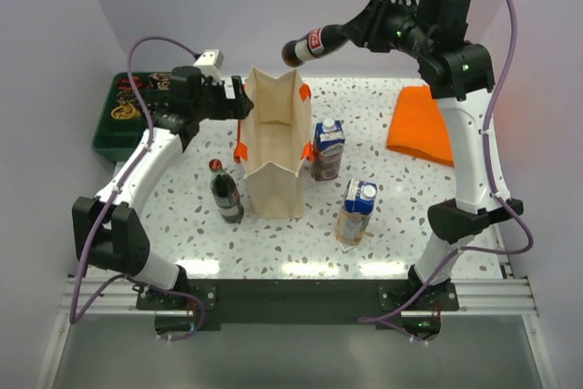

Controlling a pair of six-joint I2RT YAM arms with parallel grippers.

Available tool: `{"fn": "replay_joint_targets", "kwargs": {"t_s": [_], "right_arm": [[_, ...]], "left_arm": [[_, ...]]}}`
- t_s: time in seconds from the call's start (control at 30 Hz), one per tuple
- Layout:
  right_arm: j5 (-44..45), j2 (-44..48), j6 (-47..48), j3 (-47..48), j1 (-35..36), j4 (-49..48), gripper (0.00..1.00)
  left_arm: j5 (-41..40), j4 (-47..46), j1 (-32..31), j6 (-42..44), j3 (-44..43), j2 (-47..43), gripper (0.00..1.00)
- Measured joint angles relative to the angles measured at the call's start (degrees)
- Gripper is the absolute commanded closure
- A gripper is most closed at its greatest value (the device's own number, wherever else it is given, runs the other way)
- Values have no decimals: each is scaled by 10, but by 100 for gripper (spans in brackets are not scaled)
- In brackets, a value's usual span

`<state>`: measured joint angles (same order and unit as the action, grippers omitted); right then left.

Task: Place the beverage into the canvas bag

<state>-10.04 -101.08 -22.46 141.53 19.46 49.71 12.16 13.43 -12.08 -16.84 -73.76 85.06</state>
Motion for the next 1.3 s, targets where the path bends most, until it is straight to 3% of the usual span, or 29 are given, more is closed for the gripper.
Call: {"fn": "replay_joint_targets", "kwargs": {"t_s": [0.23, 0.7, 0.9, 1.3], "right_arm": [[-43, 3, -24, -3, 5, -17, 100], [-36, 8, -5, -14, 87, -3, 100], [2, -27, 24, -14, 122, 11, 100], [96, -99, 69, -52, 128, 19, 100]], "left_arm": [[-26, 14, -19, 1, -11, 47, 7], [-51, 17, -26, -1, -48, 57, 66], [-50, 16, -27, -2, -49, 57, 76], [-31, 12, -27, -3, -49, 57, 92]]}}
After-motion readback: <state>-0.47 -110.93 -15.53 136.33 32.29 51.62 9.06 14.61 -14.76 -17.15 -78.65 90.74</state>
